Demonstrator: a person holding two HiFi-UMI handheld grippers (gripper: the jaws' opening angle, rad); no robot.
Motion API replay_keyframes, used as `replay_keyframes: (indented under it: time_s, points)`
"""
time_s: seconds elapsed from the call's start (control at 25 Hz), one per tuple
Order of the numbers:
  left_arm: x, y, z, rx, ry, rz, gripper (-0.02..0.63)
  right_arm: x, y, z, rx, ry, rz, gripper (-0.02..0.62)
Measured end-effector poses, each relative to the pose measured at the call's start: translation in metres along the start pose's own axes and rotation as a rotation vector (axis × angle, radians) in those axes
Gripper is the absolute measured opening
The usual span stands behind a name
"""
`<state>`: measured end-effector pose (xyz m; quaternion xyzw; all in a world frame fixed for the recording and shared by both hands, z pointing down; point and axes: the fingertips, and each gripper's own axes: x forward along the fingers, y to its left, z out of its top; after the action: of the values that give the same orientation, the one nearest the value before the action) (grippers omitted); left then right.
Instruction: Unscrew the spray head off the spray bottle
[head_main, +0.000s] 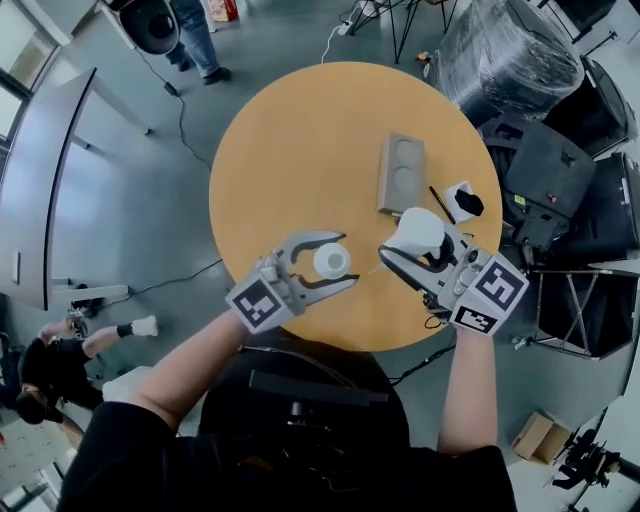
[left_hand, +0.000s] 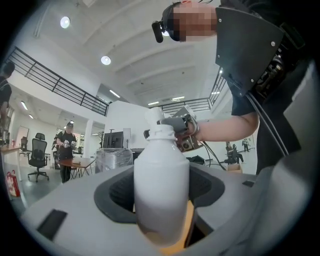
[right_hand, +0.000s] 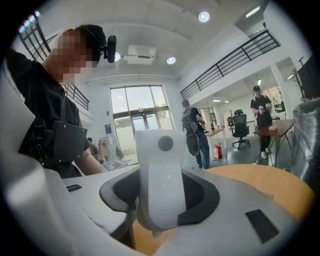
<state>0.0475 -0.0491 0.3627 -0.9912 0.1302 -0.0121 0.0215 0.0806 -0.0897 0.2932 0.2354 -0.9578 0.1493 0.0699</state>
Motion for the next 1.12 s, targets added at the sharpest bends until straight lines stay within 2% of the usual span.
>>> replay_keyframes:
  time_s: [0.24, 0.4, 0.6, 0.92, 1.12]
  points:
    - [0.005, 0.023, -0.026, -0.013, -0.012, 0.012, 0.304, 0.026, -0.035, -0.077, 0.122, 0.150, -0.040, 0.210]
    - [0.013, 0.039, -0.056, -0.020, -0.016, 0.028, 0.304, 0.042, -0.061, -0.127, 0.184, 0.209, -0.059, 0.210]
    - [0.018, 0.052, -0.107, -0.053, -0.013, 0.020, 0.304, 0.064, -0.088, -0.189, 0.228, 0.287, -0.080, 0.210]
    - [0.040, 0.071, -0.202, -0.094, 0.047, 0.039, 0.304, 0.088, -0.133, -0.287, 0.328, 0.361, -0.095, 0.210]
    - [0.051, 0.085, -0.259, -0.107, 0.049, 0.061, 0.304, 0.107, -0.159, -0.345, 0.395, 0.394, -0.113, 0.210]
